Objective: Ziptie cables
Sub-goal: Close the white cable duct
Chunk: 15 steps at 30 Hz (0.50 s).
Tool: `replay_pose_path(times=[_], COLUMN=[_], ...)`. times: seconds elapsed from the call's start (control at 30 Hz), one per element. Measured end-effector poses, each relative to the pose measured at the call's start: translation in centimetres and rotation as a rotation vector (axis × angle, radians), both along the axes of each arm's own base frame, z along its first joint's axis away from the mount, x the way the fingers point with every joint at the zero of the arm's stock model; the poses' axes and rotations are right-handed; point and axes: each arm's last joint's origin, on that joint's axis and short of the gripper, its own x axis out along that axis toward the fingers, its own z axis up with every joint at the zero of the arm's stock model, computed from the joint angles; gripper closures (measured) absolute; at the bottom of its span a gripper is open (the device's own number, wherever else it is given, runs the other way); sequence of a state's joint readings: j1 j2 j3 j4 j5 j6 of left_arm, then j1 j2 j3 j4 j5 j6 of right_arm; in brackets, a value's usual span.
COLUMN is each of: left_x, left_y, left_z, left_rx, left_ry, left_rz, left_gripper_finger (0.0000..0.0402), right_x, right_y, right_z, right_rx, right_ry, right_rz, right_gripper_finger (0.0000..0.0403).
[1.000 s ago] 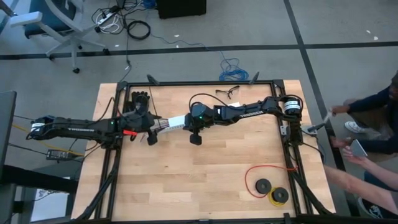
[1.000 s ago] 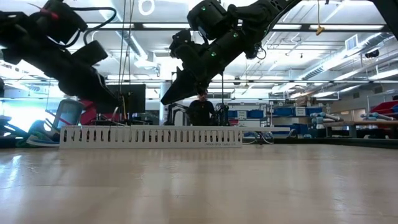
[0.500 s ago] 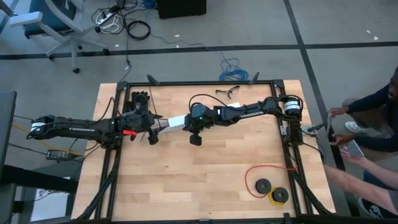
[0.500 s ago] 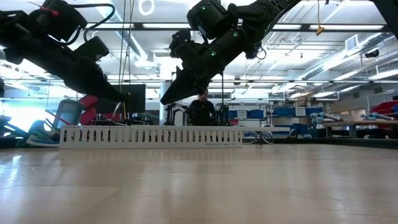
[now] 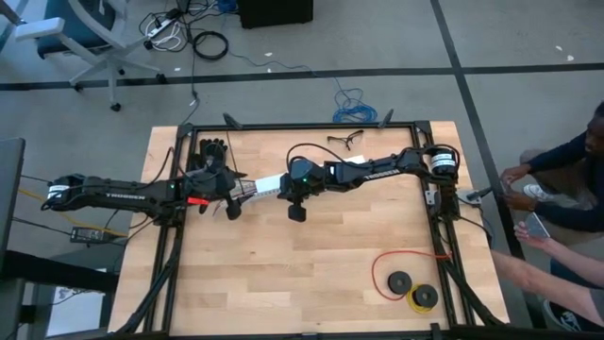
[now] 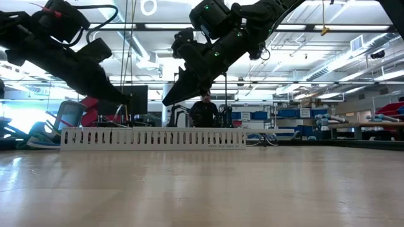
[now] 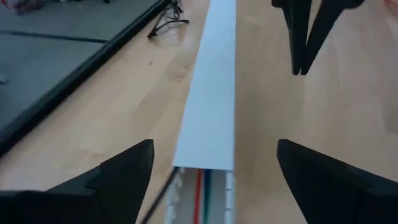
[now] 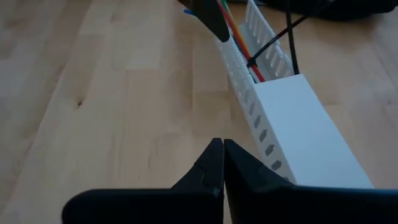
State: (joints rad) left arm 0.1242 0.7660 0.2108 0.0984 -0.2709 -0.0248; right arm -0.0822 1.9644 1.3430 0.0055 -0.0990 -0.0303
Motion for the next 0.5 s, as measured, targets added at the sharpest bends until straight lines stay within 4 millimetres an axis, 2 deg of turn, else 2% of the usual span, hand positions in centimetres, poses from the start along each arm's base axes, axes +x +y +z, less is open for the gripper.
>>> replay_pose_path(times=[0.17,0.5], left_x=[0.0,0.6], left_y=[0.0,0.9], left_z=[0.0,-1.4], left_rx=[-0.068,-0.055], left_ry=[-0.029,0.111], left_rz=[0.021,0.054], left_gripper_finger=[0.0046,0.0046], right_x=[0.0,0.0], right_y=[0.1,0.0], right_z=[0.0,0.0], right_rx=[-0.002,-0.006], right_ry=[0.0,-0.005], right_rz=[0.004,0.005], right_gripper_finger=[0.0403,0.0403])
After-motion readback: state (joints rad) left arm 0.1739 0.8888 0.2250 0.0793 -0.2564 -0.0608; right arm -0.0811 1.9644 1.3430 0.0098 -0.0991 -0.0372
